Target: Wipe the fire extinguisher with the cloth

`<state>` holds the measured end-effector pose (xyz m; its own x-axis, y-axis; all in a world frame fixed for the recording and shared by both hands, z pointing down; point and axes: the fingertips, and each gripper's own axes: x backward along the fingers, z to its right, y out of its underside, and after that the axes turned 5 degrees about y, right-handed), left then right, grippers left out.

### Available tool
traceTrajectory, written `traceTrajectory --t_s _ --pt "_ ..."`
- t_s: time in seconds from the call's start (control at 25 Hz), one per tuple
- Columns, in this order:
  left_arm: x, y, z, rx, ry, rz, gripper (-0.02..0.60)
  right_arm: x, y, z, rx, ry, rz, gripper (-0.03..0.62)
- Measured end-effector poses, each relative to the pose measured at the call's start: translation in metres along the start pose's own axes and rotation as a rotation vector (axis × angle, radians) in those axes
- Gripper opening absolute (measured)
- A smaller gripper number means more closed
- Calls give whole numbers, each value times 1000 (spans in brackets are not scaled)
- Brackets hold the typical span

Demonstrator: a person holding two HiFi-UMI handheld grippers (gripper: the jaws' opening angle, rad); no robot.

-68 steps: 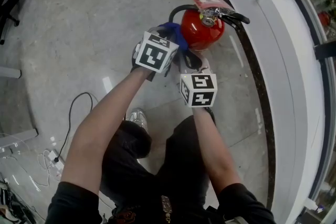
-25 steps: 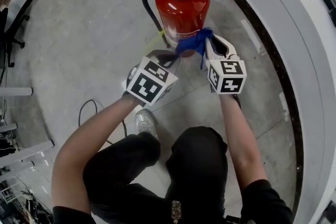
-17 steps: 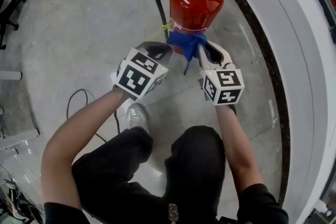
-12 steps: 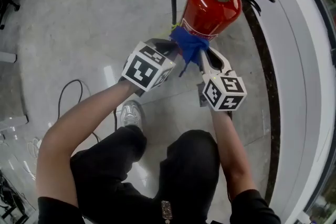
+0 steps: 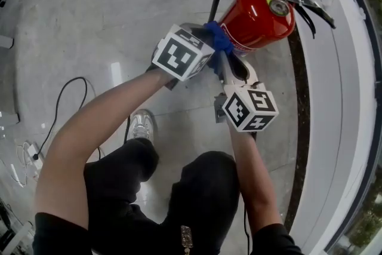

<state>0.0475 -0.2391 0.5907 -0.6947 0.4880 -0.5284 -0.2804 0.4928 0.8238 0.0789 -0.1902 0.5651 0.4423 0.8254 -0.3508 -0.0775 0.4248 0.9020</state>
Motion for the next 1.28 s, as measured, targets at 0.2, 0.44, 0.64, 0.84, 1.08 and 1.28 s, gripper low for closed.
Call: traceTrajectory --t_s 0.2,0.44,0.64,0.84,1.08,1.28 --pt "16 -44 -16 15 -27 152 3 -7 -31 -18 13 -20 74 49" --pt "7 -24 -11 -32 -50 74 3 -11 -3 -11 92 9 14 49" --pt "-9 21 -3 -21 -56 -14 3 -20 42 9 44 34 -59 49" --pt "-17 44 12 0 -22 -40 3 -10 55 30 15 71 -43 49" --pt "-23 47 51 -57 63 -66 3 17 51 74 -11 148 -16 49" --pt "-24 38 70 -28 65 -49 3 23 35 115 -37 214 6 49"
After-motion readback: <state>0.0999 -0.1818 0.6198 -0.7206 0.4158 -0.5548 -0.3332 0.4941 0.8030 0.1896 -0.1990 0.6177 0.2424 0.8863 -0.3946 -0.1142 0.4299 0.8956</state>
